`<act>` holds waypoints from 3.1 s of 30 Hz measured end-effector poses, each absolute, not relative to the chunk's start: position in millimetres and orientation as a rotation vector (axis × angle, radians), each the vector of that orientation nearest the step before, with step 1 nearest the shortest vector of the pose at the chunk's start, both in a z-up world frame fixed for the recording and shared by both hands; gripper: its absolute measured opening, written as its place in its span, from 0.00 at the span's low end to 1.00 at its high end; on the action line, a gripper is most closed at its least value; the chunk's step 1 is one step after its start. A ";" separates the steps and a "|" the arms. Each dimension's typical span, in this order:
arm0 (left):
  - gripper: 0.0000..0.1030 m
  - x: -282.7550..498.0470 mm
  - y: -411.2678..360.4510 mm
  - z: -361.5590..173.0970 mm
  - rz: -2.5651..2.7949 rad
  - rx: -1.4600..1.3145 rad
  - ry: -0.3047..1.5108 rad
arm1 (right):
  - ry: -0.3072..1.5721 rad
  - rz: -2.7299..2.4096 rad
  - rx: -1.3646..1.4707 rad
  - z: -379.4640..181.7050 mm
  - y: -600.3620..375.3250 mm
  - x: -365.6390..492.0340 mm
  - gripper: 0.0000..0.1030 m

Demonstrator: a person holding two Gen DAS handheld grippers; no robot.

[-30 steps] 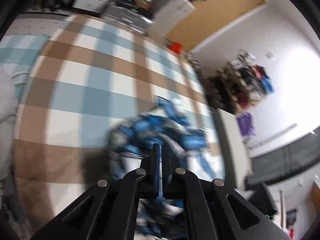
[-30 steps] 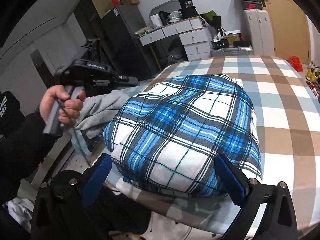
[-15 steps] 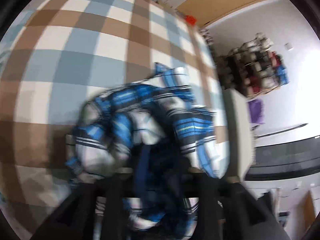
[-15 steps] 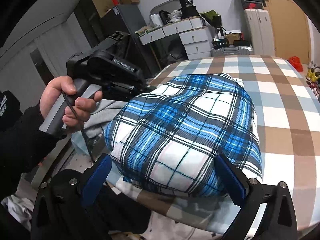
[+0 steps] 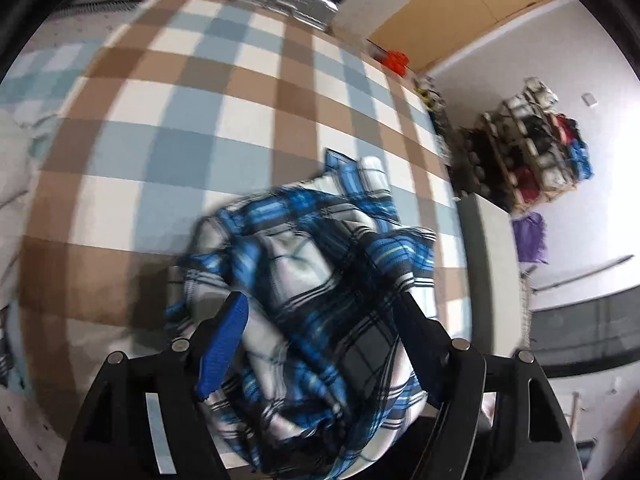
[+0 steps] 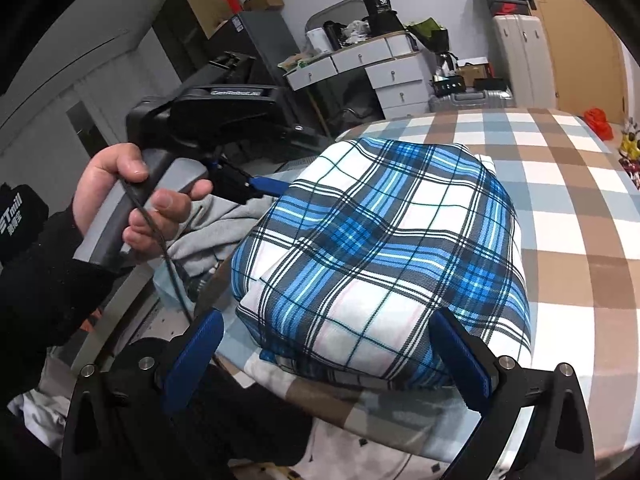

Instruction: Fold large clothes

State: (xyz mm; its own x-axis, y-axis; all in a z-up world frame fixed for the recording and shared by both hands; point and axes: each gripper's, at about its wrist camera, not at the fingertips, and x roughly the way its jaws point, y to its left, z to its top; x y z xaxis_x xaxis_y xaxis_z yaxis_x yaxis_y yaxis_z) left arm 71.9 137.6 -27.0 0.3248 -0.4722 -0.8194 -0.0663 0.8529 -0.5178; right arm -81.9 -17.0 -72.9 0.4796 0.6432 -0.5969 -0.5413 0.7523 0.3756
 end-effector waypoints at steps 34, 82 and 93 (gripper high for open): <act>0.00 101.0 165.0 -49.2 -0.371 -0.375 1.241 | 0.778 0.730 0.107 -73.8 -9.6 -85.9 1.00; 0.03 59.5 175.5 -30.8 -0.565 -0.491 1.346 | 0.811 0.782 0.002 -87.4 5.2 -84.9 1.00; 0.01 62.4 188.8 -36.2 -0.578 -0.464 1.346 | 0.815 0.779 0.003 -88.5 7.4 -84.2 1.00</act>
State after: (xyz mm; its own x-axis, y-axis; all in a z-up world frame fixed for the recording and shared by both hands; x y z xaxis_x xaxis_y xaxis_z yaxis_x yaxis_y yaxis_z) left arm 62.4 188.8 -36.2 0.1222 -0.6315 -0.7657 0.1204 0.7752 -0.6201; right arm -84.2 7.4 -88.5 0.4293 0.6249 -0.6520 -0.6227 0.7277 0.2875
